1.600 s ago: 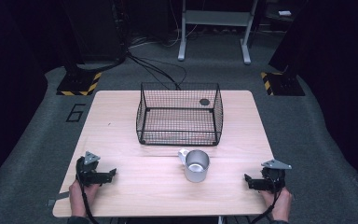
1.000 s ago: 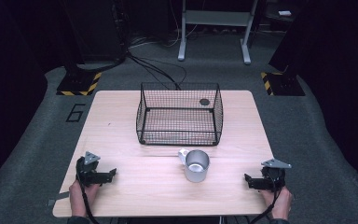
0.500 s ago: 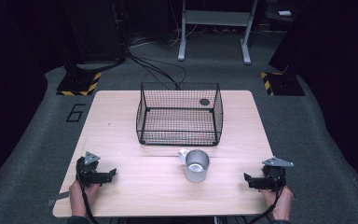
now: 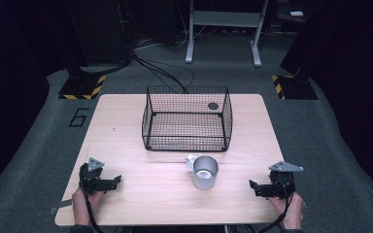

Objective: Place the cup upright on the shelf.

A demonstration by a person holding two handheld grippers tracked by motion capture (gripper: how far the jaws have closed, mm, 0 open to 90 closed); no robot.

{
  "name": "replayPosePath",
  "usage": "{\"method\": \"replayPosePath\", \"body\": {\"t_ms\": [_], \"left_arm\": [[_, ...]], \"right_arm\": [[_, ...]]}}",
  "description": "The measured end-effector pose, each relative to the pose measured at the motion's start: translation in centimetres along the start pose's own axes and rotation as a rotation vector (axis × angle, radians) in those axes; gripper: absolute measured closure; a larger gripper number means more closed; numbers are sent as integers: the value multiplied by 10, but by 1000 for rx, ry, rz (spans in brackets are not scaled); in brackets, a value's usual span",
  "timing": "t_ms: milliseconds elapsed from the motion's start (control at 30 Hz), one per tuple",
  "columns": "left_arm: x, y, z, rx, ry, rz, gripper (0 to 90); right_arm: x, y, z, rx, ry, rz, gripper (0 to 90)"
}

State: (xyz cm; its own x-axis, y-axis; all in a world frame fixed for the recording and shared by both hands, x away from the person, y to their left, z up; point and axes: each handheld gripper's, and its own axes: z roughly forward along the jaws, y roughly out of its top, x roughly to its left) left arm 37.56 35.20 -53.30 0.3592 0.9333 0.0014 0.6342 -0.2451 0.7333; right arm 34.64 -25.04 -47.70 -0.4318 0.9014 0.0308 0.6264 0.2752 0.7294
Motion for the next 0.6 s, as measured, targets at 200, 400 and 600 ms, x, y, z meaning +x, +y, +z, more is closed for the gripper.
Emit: {"method": "replayPosePath", "body": {"t_ms": [200,400,600], "left_arm": [[0,0,0,1,0,1,5],[0,0,0,2,-1,2,5],[0,0,0,2,0,3,5]], "right_arm": [[11,8,-5,-8,31,-19,0],[23,19,-7,-16,69,-46,0],[37,31,-6,-9,106,-89,0]]}}
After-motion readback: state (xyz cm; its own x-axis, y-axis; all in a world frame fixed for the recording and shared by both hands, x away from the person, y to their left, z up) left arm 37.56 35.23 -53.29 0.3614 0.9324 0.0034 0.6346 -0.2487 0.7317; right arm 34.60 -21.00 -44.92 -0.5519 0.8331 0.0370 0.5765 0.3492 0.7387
